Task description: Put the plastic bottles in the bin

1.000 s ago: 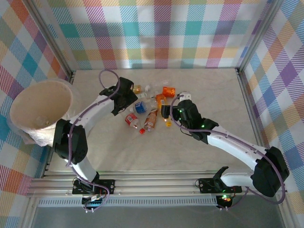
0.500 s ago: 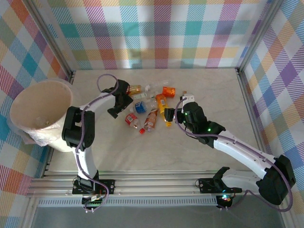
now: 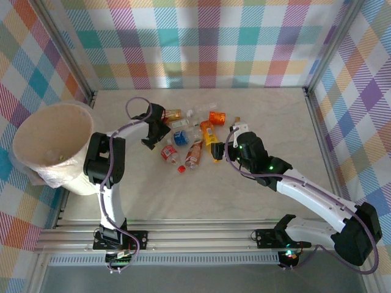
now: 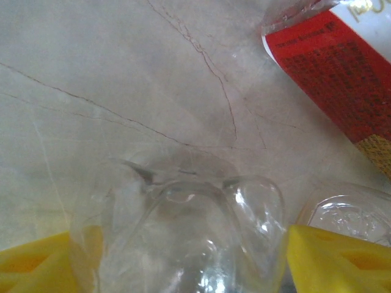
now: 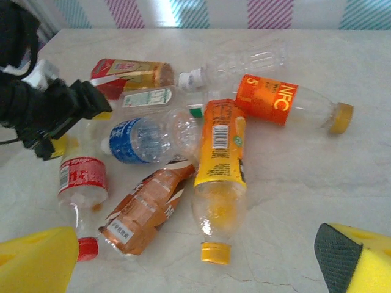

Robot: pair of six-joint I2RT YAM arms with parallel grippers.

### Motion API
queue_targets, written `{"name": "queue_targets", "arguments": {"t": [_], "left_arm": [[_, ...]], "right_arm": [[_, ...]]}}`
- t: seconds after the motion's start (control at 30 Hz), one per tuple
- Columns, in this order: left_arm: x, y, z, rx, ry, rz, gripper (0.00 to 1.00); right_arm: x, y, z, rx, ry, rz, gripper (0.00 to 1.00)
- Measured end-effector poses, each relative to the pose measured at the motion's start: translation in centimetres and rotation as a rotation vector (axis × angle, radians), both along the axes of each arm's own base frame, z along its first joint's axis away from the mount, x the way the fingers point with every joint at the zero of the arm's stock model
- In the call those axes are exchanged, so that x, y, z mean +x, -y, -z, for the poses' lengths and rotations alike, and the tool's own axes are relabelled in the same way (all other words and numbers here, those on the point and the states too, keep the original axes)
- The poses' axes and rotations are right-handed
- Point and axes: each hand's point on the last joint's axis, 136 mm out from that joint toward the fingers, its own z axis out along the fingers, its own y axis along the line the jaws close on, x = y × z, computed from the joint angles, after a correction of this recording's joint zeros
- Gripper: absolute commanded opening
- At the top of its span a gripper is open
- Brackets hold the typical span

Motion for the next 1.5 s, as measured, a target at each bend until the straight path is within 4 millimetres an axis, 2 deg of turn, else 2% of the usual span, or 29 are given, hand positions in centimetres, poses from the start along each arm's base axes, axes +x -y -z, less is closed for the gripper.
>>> {"name": "queue_targets", "arguments": {"t": [0.27, 0.53, 0.63, 0.73, 0.87, 1.03, 1.23, 1.5], "left_arm": [[0.6, 0.4, 0.1, -0.013, 0.027, 0.02, 0.6], [0.1, 0.3, -0.4, -0.004, 0.045, 0.055, 0.55], [-0.2, 0.3, -1.7, 0.006, 0.067, 0.081, 0.54], [-0.1, 0.5, -4.3, 0.012, 0.125, 0.119, 0.54], [-0.5, 1.1, -8.9, 0.019, 0.242, 0.185, 0.54], [-1.7, 1.4, -14.7, 0.013, 0.429, 0.255, 0.54], [-3.5, 1.1, -20.9, 0.025, 0.642, 0.303, 0.54], [-6.6, -0.6, -31.0, 0.138, 0.942, 0.333, 0.54]], "right_arm": [[-0.6, -1.1, 0.0, 0.004, -0.005, -0.078, 1.0], [-0.8, -1.6, -0.3, 0.007, 0.01, -0.113, 1.0], [-0.8, -1.9, -0.6, 0.018, 0.017, -0.132, 1.0], [-0.9, -2.3, -0.9, 0.025, 0.027, -0.154, 1.0], [-1.2, -3.1, -1.3, 0.047, 0.039, -0.199, 1.0], [-2.4, -5.3, -2.1, 0.091, 0.056, -0.346, 1.0], [-4.1, -7.6, -2.2, 0.141, 0.041, -0.508, 1.0], [-4.6, -8.3, -2.7, 0.171, 0.052, -0.553, 1.0]]}}
